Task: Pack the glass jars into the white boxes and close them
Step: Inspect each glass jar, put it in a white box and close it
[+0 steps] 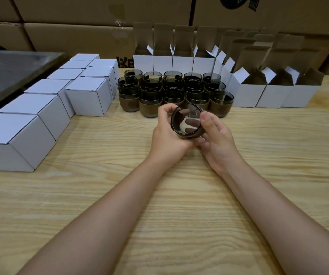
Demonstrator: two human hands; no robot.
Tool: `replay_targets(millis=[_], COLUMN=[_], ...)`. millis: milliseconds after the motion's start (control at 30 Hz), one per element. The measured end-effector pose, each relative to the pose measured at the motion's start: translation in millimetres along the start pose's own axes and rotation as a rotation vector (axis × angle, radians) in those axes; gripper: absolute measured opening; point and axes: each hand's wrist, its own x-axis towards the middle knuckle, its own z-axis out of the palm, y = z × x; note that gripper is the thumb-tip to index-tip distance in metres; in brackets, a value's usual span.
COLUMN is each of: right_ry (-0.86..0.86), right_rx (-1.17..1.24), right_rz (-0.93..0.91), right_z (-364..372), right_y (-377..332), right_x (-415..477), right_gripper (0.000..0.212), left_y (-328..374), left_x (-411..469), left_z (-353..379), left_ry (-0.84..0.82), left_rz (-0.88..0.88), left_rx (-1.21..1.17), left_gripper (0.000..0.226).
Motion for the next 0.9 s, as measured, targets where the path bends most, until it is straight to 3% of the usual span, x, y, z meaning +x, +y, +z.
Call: replay_targets(millis=[333, 567, 733, 900], right_ry=[-0.013, 0.058, 0.007, -0.005], right_rx=[-0.025, -0.073, -0.068, -0.064], right_rz=[0.009, 0.033, 0.060, 0.055], right_z=[-2.8, 1.5, -3.5, -5.7], right_y=[-2.1, -2.8, -1.6, -0.2], right_x=[2.1, 2.0, 4.8, 5.7], right_gripper=[0.046, 0.075, 0.047, 0.036], left_y=[0.9, 2.9, 3.4, 3.3], left_x=[-0.7, -2.4, -2.6, -3.2], left_z=[0.5, 1.5, 0.6, -0.2], left_ry=[0.021, 0.008, 0.005, 0.012], left_rz=[0.027, 0.022, 0.040, 0.075], left_rx=[0.070, 0.033, 0.029, 0.043], left_gripper=[0.085, 0.083, 0.083, 0.079])
